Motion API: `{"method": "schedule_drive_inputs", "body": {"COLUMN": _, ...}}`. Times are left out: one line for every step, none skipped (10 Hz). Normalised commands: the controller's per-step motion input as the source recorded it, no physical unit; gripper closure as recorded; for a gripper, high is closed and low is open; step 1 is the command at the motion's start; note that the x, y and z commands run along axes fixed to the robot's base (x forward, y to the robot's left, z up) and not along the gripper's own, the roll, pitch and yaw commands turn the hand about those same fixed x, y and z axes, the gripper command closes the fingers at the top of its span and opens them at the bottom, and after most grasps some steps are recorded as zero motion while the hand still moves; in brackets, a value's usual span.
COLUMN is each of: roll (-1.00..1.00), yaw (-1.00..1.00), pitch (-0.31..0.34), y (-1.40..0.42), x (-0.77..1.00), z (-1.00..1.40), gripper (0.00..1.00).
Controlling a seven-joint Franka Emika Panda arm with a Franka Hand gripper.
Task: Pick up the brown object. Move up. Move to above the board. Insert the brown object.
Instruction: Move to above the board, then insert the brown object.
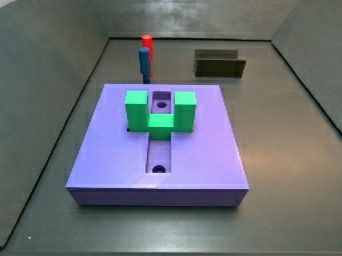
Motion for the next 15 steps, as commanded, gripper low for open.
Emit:
{"method": "schedule_drive_inputs", "body": {"roll": 0.05, "yaw": 0.0, "pitch": 0.12, "y": -1.4, "x": 0.21, "z": 0.2, "gripper": 1.0}}
{"method": "schedule_drive_inputs", "body": {"roll": -0.01, "yaw": 0.01, "pitch": 0.105, "y": -1.4, "x": 0.22, "z": 0.21, "gripper": 1.0}}
{"method": "schedule_drive_inputs", "body": {"roll": 0.0, "yaw": 0.0, "pitch": 0.108, "y": -1.4, "x": 0.24, "z": 0.2, "gripper": 1.0}}
{"method": "schedule_drive_inputs", "body": {"roll": 0.02, "yaw": 0.01, "pitch": 0.115, "y": -1.4, "x": 0.24, "z": 0.21, "gripper": 1.0}}
{"method": "schedule_drive_inputs", "body": {"roll": -0.01, "yaw": 0.01, "pitch": 0.136, "y": -1.4, "x": 0.27, "z": 0.21, "gripper": 1.0}}
{"method": "schedule_drive_inputs", "body": {"roll": 0.02, "yaw": 0.01, "pitch": 0.153, "y": -1.4, "x": 0.29, "z": 0.22, "gripper": 1.0}}
{"method": "schedule_drive_inputs", "body": {"roll": 0.02, "yaw": 0.01, "pitch": 0.153, "y": -1.4, "x": 0.31, "z": 0.23, "gripper": 1.0}}
{"method": "schedule_drive_inputs", "body": {"roll": 0.01, "yaw": 0.01, "pitch": 0.157, "y": -0.97, "x": 0.25, "z": 0.16, "gripper": 1.0}}
{"method": "schedule_drive_inputs", "body": {"roll": 0.01, "yaw": 0.01, "pitch": 0.14, "y": -0.43, "x": 0.17, "z": 0.08, "gripper": 1.0}}
{"method": "schedule_drive_inputs", "body": {"roll": 0.01, "yaw": 0.01, "pitch": 0.116, "y": -0.3, "x": 0.12, "z": 0.06, "gripper": 1.0}}
{"method": "schedule_drive_inputs", "body": {"roll": 0.02, "yaw": 0.01, "pitch": 0.074, "y": -0.18, "x": 0.06, "z": 0.05, "gripper": 1.0}}
{"method": "schedule_drive_inputs", "body": {"roll": 0.0, "yaw": -0.08, "pitch": 0.0, "y": 0.0, "x": -0.03, "z": -0.21, "gripper": 1.0}}
{"method": "schedule_drive_inputs", "body": {"roll": 0.0, "yaw": -0.2, "pitch": -0.013, "y": 0.0, "x": -0.16, "z": -0.24, "gripper": 1.0}}
{"method": "schedule_drive_inputs", "body": {"roll": 0.06, "yaw": -0.46, "pitch": 0.0, "y": 0.0, "x": -0.46, "z": -0.23, "gripper": 1.0}}
{"method": "schedule_drive_inputs", "body": {"roll": 0.14, "yaw": -0.61, "pitch": 0.0, "y": -0.08, "x": -0.4, "z": -0.17, "gripper": 1.0}}
